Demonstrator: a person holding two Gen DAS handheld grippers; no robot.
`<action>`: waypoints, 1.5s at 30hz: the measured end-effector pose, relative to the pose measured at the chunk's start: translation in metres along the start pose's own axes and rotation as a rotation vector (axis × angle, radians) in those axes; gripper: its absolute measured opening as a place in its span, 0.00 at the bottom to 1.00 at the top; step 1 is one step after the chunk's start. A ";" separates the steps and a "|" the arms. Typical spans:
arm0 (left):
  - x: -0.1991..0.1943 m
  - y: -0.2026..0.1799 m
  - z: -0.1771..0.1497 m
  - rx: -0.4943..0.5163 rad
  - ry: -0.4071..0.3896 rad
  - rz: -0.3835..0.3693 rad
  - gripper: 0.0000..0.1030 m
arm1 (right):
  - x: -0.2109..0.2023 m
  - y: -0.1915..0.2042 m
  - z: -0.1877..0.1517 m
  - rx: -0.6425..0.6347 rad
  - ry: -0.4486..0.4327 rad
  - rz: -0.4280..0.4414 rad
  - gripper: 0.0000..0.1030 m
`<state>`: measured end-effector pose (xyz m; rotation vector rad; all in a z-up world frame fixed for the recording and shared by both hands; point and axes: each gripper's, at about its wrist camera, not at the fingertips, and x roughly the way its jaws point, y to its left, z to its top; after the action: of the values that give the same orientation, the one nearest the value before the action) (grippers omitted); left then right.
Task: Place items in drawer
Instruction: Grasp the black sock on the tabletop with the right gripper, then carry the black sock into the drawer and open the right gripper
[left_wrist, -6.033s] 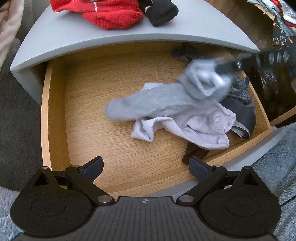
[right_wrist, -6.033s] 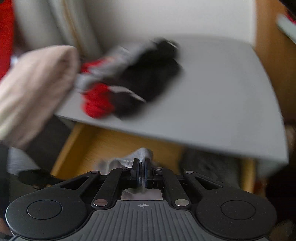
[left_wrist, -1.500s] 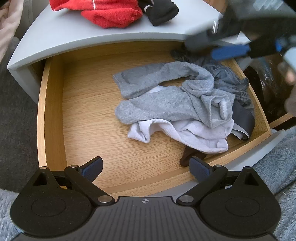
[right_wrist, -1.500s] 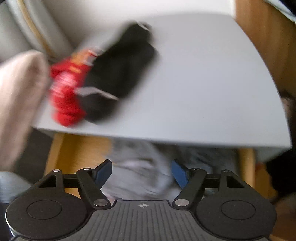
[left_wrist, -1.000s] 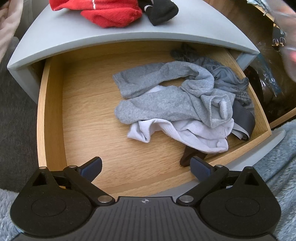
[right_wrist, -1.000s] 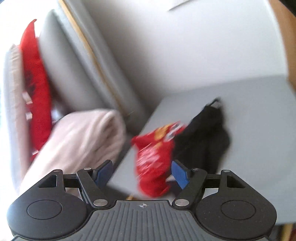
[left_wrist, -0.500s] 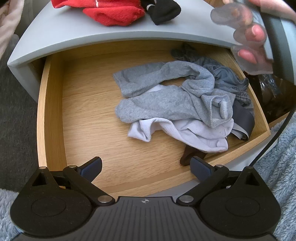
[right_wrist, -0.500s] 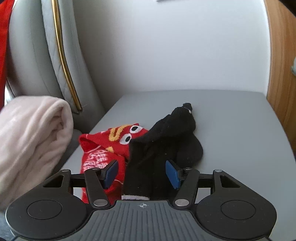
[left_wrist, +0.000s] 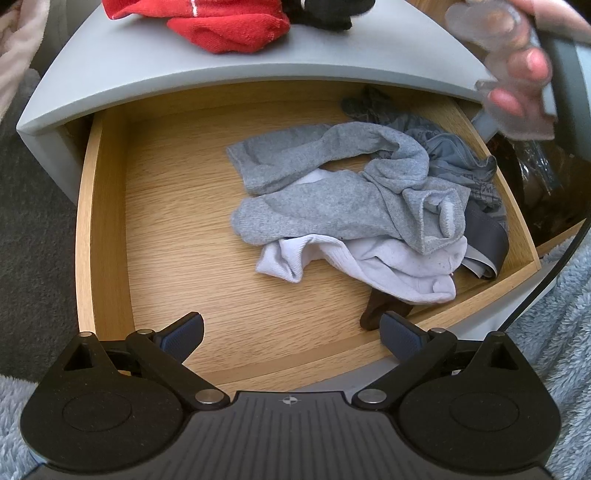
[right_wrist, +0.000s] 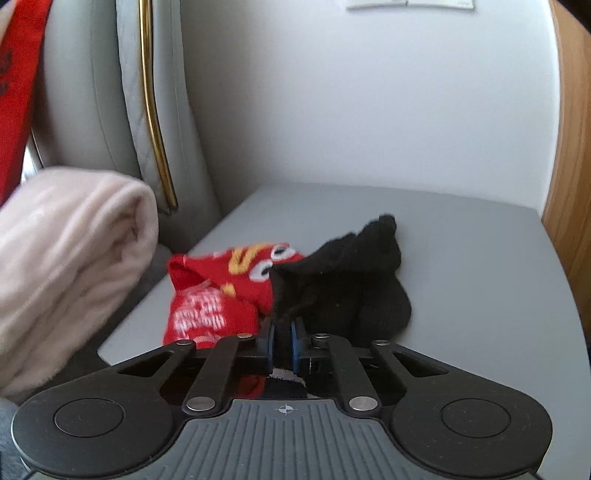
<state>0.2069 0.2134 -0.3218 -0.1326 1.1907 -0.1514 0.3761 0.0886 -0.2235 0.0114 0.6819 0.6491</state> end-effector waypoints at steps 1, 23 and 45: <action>0.000 0.000 0.000 -0.001 0.000 0.000 0.99 | -0.003 -0.002 0.002 0.006 -0.014 0.005 0.06; -0.001 0.000 0.000 -0.003 0.003 0.001 0.99 | -0.054 -0.043 0.015 0.205 -0.204 0.197 0.05; -0.001 -0.002 0.000 0.008 -0.002 0.012 0.99 | -0.071 0.006 0.022 0.113 -0.140 0.824 0.05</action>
<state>0.2065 0.2117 -0.3206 -0.1191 1.1888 -0.1455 0.3438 0.0577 -0.1636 0.4583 0.5638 1.3835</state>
